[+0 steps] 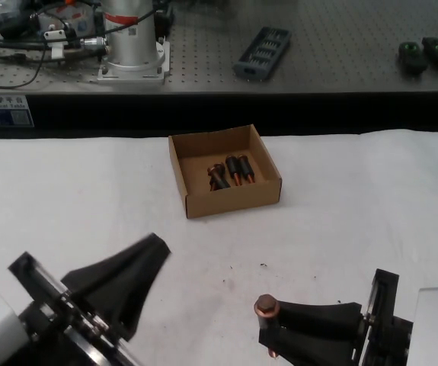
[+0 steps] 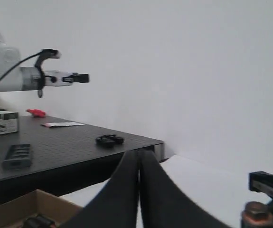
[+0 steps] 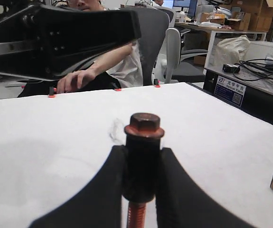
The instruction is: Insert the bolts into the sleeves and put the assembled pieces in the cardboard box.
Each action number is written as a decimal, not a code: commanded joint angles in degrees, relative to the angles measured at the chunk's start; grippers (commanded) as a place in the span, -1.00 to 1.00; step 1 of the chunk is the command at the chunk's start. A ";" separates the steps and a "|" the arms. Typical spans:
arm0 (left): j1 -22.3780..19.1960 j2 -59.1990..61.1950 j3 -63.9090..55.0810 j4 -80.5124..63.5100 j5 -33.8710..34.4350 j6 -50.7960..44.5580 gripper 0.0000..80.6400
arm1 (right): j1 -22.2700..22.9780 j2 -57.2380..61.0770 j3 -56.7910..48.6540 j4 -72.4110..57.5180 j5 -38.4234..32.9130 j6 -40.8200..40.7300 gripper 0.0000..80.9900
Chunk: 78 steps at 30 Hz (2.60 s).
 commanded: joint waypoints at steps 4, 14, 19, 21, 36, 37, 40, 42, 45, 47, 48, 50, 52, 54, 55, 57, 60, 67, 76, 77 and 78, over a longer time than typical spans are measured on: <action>-0.08 -0.45 0.06 -1.42 -11.47 0.97 -0.98 | -0.44 -0.71 -0.77 -2.01 7.25 12.54 -0.86; -0.08 -0.45 0.06 0.46 -15.36 0.02 -0.98 | -0.44 -10.35 -11.93 30.08 10.48 13.22 -0.86; -0.08 -2.42 0.06 2.97 -15.36 -0.21 -0.98 | -0.55 -15.25 -21.57 47.78 16.32 13.22 -0.86; -0.08 -4.66 -0.30 6.70 -15.36 -1.60 -0.98 | -0.55 -15.74 -25.38 54.09 18.25 11.59 -0.86; -0.08 -24.46 -13.53 66.41 -5.95 -8.27 -0.98 | -7.79 -15.43 -44.01 79.51 26.51 8.47 -0.86; -0.08 -24.46 -13.56 66.42 -5.32 -8.27 -0.98 | -8.72 -15.20 -44.92 80.29 26.51 8.47 -0.86; -0.08 -24.46 -13.54 66.41 -5.32 -8.27 -0.98 | -12.26 -13.06 -48.26 84.21 25.15 8.10 -0.86; -0.08 -24.46 -13.54 66.20 -5.32 -8.27 -0.98 | -14.89 -9.98 -51.26 87.01 22.32 8.11 -0.86; -0.08 -24.46 -13.54 66.01 -5.32 -8.27 -0.98 | -18.16 -4.25 -55.62 89.61 17.76 8.11 -0.86; -0.08 -24.46 -13.54 66.02 -5.43 -8.27 -0.98 | -19.50 -0.21 -58.15 90.02 16.32 8.11 -0.86; -0.08 -24.46 -13.54 66.02 -5.43 -7.72 -0.98 | -20.06 2.00 -59.56 90.00 15.69 8.11 -0.86; -0.08 -24.46 -13.54 66.02 -6.29 -4.96 -0.98 | -20.88 6.54 -62.49 90.18 15.37 8.11 -0.86; -0.08 -24.46 -13.54 66.41 -7.26 -2.78 -0.98 | -21.57 11.14 -65.79 90.84 15.32 8.11 -0.86; -0.08 -24.46 -13.54 66.52 -7.58 -2.40 -0.98 | -22.12 15.17 -69.06 92.20 15.32 8.11 -0.86; -0.08 -24.46 -13.54 66.52 -7.59 -2.40 -0.98 | -22.41 17.42 -71.03 93.14 15.32 8.11 -0.86; -0.08 -24.46 -13.54 66.52 -7.59 -2.40 -0.98 | -22.75 21.44 -74.80 95.13 15.32 8.00 -0.86; -0.08 -24.46 -13.54 66.52 -7.59 -1.73 -0.98 | -23.10 27.52 -80.93 98.03 13.92 6.78 -0.86; -0.08 -24.46 -13.54 66.52 -7.59 -0.43 -0.98 | -23.19 36.59 -91.81 99.81 12.46 6.76 -0.86; -0.08 -24.46 -13.54 66.52 -7.59 0.64 -0.98 | -24.49 46.68 -102.67 105.01 11.05 8.63 -0.86; -0.08 -24.46 -13.54 66.52 -7.59 0.81 -0.98 | -24.68 47.77 -103.35 105.44 11.05 8.63 -0.86; -0.08 -24.46 -13.54 66.52 -7.59 0.81 -0.98 | -24.85 48.59 -103.81 105.63 11.05 8.51 -0.86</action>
